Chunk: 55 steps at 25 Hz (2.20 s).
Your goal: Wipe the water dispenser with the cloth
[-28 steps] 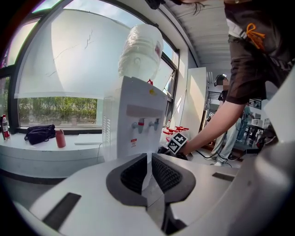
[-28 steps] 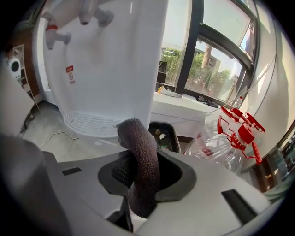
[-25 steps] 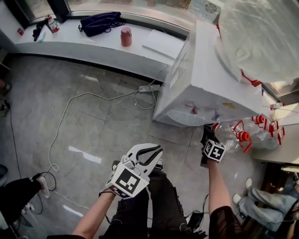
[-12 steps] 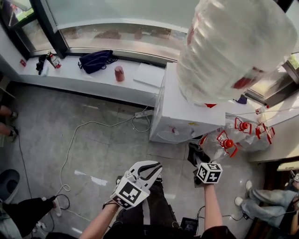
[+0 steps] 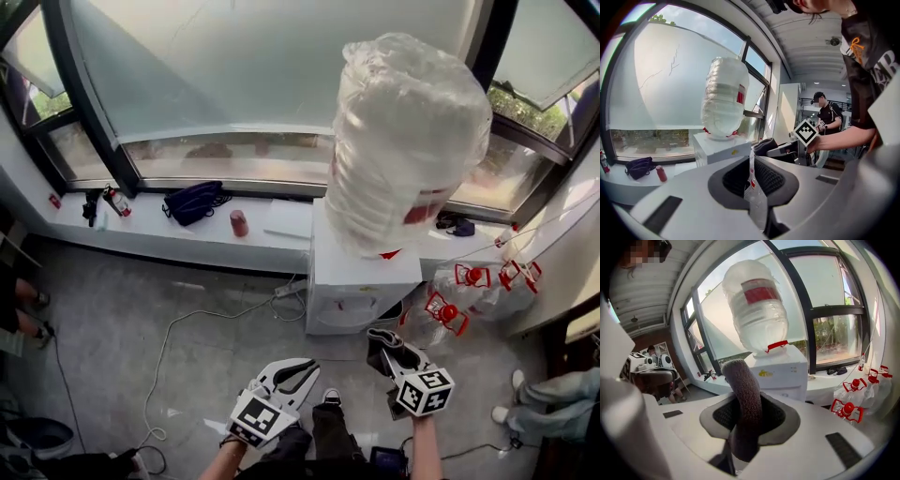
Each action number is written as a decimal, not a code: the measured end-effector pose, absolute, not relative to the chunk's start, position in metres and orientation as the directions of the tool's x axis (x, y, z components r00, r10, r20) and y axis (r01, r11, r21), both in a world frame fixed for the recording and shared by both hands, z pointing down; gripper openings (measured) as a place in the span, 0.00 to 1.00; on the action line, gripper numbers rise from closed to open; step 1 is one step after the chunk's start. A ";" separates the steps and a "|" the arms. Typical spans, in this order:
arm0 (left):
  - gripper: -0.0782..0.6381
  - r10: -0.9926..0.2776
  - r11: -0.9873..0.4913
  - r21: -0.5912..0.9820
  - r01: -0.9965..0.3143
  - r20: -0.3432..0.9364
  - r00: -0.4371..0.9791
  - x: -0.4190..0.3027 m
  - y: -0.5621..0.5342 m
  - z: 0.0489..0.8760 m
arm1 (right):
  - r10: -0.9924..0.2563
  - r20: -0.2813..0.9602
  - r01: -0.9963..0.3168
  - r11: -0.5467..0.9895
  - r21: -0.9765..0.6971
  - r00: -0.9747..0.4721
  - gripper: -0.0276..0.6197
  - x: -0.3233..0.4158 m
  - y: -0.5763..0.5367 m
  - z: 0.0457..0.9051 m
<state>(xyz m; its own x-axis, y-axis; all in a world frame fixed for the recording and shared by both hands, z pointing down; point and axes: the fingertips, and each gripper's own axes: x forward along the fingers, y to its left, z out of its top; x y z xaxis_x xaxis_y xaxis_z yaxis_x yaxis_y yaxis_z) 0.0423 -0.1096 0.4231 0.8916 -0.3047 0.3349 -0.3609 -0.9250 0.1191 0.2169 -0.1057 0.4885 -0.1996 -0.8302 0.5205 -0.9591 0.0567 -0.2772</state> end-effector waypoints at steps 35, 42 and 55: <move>0.17 -0.264 -0.949 0.104 -0.297 0.247 0.932 0.045 0.093 0.334 | -0.910 0.351 -0.933 0.093 -0.347 -0.221 0.22 0.152 0.130 0.363; 0.17 -0.246 -0.955 0.106 -0.276 0.236 0.940 0.060 0.182 0.321 | -0.921 0.301 -0.921 0.126 -0.368 -0.246 0.22 0.156 0.204 0.349; 0.17 -0.253 -0.958 0.071 -0.276 0.235 0.938 0.036 0.265 0.317 | -0.923 0.290 -0.915 0.133 -0.381 -0.254 0.21 0.135 0.288 0.352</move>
